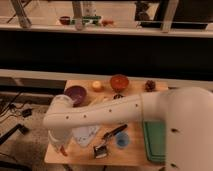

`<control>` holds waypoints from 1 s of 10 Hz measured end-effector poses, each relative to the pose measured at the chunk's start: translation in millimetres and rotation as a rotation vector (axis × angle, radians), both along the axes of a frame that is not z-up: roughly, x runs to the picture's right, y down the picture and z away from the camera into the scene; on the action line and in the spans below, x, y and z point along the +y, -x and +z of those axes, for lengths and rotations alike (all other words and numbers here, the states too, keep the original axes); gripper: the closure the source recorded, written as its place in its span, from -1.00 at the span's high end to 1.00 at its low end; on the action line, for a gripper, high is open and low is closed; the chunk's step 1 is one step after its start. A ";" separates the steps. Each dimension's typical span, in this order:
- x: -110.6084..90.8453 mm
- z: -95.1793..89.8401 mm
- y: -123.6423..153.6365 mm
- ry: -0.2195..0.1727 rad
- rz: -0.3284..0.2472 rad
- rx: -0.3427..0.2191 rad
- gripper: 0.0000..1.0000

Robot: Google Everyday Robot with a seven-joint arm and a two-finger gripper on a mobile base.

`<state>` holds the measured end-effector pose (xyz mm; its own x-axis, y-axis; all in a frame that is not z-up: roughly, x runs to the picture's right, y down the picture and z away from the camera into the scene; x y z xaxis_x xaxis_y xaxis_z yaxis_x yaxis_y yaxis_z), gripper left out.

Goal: Place pepper in paper cup

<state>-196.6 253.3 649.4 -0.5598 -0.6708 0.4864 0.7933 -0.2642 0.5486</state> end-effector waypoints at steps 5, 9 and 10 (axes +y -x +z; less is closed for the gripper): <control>-40.2 -33.9 -53.1 -0.099 0.169 -0.262 -1.00; -55.8 -29.1 -50.4 -0.085 0.113 -0.402 -1.00; -56.0 -28.8 -51.1 -0.085 0.115 -0.400 -1.00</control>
<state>-145.5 197.3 620.6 -0.6123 -0.7684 0.1864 0.5495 -0.2440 0.7991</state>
